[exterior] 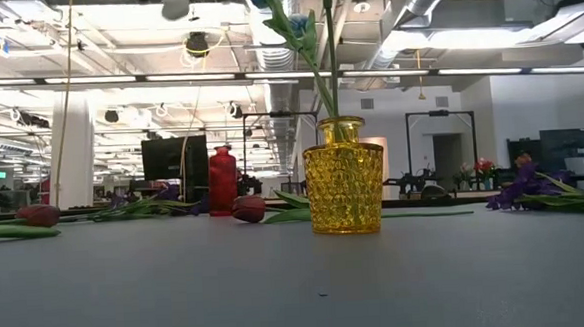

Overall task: Sort flowers into vase by color
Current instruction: Put the white flower into the yellow vase

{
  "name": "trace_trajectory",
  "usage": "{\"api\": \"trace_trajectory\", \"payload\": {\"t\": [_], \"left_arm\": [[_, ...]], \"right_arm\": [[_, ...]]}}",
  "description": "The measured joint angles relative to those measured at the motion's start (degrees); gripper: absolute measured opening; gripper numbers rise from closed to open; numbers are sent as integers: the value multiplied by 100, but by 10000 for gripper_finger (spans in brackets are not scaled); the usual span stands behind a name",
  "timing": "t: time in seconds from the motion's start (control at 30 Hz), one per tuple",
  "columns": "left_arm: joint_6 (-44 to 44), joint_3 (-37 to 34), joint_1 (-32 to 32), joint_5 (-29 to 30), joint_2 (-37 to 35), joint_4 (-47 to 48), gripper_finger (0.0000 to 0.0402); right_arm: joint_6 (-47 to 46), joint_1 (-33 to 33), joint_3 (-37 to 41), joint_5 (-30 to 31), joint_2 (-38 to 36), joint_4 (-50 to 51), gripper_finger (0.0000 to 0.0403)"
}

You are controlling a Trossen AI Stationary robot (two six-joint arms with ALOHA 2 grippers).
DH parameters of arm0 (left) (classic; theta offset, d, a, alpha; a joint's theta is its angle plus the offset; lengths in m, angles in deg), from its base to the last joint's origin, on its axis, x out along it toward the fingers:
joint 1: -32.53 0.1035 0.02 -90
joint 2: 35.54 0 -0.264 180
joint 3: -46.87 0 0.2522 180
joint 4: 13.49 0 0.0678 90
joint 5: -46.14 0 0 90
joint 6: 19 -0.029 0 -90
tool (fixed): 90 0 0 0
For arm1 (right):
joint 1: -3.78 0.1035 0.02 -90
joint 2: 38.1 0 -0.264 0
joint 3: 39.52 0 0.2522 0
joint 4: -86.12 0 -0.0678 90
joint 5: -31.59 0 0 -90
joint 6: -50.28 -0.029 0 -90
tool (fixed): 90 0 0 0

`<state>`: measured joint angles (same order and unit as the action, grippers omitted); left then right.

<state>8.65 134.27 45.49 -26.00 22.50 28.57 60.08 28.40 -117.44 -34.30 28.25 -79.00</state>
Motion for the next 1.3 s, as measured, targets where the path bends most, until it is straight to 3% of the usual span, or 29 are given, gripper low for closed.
{"api": "trace_trajectory", "payload": {"t": [0.13, 0.3, 0.47, 0.7, 0.97, 1.3], "left_arm": [[134, 206, -3, -262, 4, -789, 0], [1063, 221, -4, -760, 94, -1624, 0], [2505, 219, -43, -1401, 409, -2361, 0], [3657, 217, -611, -2089, 1208, -3354, 0], [4135, 210, -1125, -2215, 1937, -3998, 0], [4187, 213, -1171, -2362, 2072, -3925, 0]], "right_arm": [[1664, -2, -406, 391, 0, 0, 265], [4372, -38, -858, 905, -6, -12, 265], [6835, -274, -1000, 906, 3, -79, 265], [9407, -735, -1006, 895, 297, -878, 265], [10829, -1034, -1006, 898, 869, -1534, 265], [10913, -1040, -1006, 1035, 1176, -1648, 265]]}}
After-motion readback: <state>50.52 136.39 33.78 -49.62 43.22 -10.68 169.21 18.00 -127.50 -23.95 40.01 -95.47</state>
